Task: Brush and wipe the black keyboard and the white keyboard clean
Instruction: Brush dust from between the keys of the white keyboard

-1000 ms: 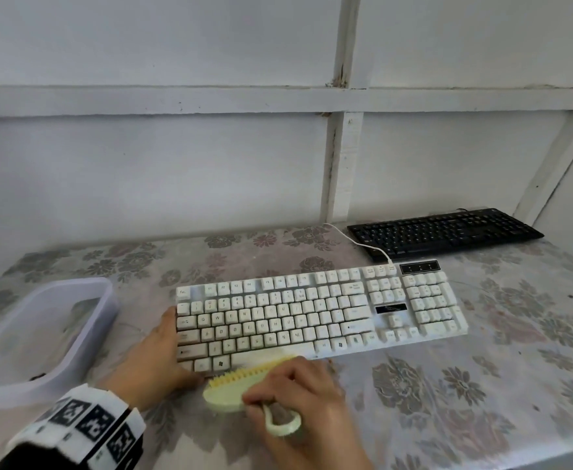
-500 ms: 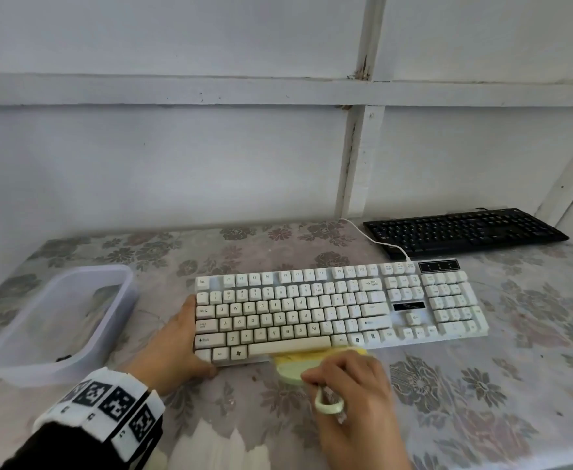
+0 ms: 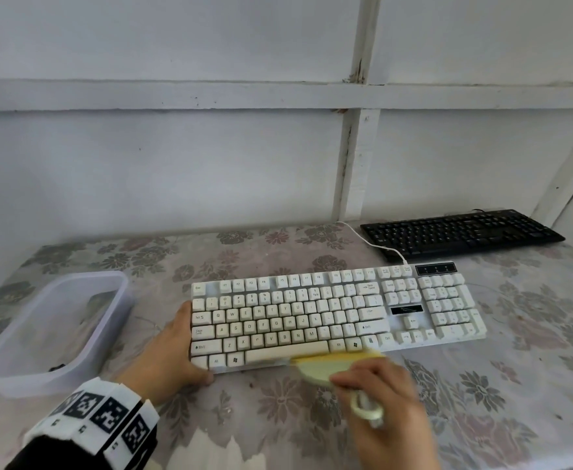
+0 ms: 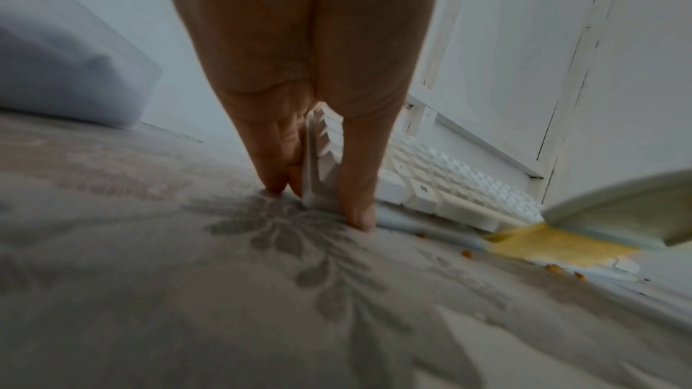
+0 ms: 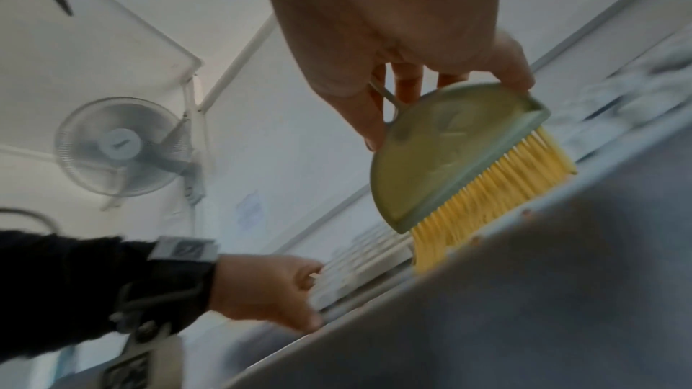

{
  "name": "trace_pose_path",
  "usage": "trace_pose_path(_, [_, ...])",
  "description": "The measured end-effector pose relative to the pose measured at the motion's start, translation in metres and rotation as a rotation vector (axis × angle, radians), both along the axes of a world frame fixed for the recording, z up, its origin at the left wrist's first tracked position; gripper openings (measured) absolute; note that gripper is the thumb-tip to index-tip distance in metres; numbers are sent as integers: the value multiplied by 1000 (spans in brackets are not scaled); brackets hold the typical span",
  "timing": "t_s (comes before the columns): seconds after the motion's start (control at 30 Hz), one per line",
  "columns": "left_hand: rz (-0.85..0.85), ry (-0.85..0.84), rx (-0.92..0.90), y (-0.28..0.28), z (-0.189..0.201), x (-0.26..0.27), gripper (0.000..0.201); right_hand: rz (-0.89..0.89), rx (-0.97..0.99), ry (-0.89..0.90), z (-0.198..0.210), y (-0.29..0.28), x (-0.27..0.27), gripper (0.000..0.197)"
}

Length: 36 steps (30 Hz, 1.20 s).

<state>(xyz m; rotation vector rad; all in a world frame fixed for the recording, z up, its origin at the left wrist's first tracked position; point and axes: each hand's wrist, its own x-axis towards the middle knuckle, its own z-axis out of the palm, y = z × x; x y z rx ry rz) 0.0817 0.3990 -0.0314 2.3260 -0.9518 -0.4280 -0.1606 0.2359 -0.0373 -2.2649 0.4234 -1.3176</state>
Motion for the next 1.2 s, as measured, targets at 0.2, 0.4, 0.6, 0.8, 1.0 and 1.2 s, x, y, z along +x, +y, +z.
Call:
trace_pose_path(0.2, [1, 13, 15, -2, -1, -1, 112, 37, 33, 13, 16, -5, -18, 10])
trace_pose_path(0.4, [7, 14, 32, 0, 0, 0, 115, 1, 158, 47, 13, -36, -32, 15])
trace_pose_path(0.6, [-14, 13, 9, 1, -3, 2, 114, 0, 234, 45, 28, -59, -62, 27])
trace_pose_path(0.8, [-17, 42, 0, 2, 0, 2, 113, 38, 337, 67, 23, -87, -68, 38])
trace_pose_path(1.0, [-13, 35, 23, 2, 2, -1, 113, -37, 225, 83, 25, -94, -84, 40])
trace_pose_path(1.2, [-4, 39, 25, 1, 2, -1, 112, 15, 343, 53, 23, -105, -87, 41])
